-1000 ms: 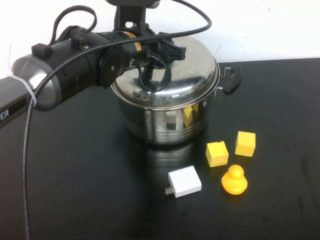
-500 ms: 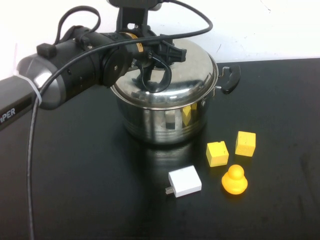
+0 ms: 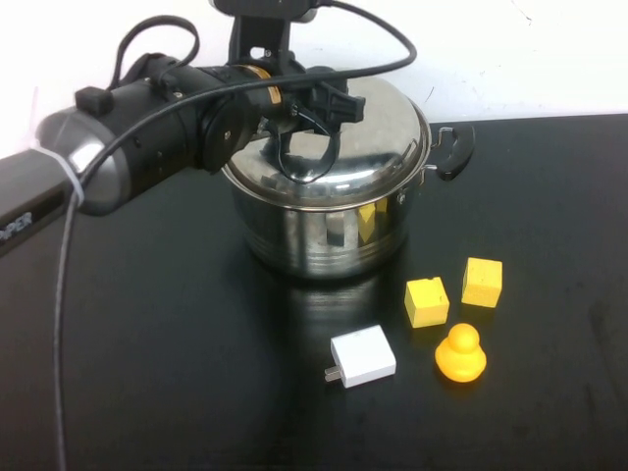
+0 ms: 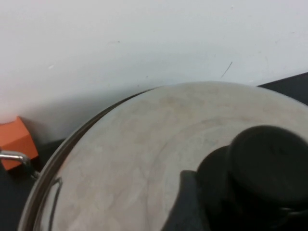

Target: Cover the pot

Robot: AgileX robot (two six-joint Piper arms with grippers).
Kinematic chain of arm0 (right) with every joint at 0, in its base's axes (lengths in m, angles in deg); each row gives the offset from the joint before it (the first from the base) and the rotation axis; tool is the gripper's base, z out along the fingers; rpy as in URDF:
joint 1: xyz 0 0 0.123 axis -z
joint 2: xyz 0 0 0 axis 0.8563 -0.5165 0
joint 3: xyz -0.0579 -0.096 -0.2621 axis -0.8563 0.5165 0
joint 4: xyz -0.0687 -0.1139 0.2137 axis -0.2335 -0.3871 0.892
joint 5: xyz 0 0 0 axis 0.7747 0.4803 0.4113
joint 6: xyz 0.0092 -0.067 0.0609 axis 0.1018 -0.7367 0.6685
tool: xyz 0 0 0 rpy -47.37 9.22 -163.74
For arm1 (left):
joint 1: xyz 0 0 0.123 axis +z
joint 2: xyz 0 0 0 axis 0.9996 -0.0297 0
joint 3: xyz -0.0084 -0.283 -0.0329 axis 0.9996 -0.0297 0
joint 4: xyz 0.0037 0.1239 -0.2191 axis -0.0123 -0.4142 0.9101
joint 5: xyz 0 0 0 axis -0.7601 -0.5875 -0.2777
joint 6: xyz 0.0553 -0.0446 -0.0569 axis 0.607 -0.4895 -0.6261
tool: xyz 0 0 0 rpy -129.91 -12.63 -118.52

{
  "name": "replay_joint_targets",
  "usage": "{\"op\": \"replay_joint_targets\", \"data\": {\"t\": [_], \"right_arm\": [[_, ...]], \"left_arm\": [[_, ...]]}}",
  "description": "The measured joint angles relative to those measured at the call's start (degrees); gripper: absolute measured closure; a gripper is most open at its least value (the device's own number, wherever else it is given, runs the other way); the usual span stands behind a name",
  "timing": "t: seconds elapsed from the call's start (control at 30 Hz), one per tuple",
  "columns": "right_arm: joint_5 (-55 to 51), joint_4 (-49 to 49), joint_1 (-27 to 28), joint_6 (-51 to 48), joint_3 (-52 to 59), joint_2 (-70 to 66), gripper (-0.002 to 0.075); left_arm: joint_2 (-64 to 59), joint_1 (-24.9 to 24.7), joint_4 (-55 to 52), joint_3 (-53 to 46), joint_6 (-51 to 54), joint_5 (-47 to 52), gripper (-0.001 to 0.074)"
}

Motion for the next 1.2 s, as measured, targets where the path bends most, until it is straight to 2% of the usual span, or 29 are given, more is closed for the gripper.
{"op": "replay_joint_targets", "data": {"t": [0.17, 0.5, 0.6, 0.77, 0.83, 0.97, 1.2], "right_arm": [[0.0, 0.0, 0.0, 0.0, 0.0, 0.0, 0.0728], [0.0, 0.0, 0.0, 0.0, 0.0, 0.0, 0.0728], [0.0, 0.0, 0.0, 0.0, 0.0, 0.0, 0.0728], [0.0, 0.0, 0.0, 0.0, 0.0, 0.0, 0.0728], [0.0, 0.0, 0.0, 0.0, 0.0, 0.0, 0.0728], [0.0, 0.0, 0.0, 0.0, 0.0, 0.0, 0.0728], [0.0, 0.0, 0.0, 0.0, 0.0, 0.0, 0.0728]], "left_arm": [[4.8, 0.0, -1.8, -0.2, 0.0, 0.2, 0.0220], [13.3, 0.0, -8.9, -0.2, -0.5, 5.2, 0.0231], [15.6, 0.0, -9.1, -0.2, -0.8, 7.0, 0.0324], [19.9, 0.0, -9.5, -0.2, -1.4, 8.3, 0.0629], [21.3, 0.0, -9.7, -0.2, -2.5, 8.5, 0.0686], [23.8, 0.0, -9.4, -0.2, -6.2, 9.5, 0.0725], [30.7, 0.0, -11.4, -1.4, -7.7, 11.5, 0.0734]]}}
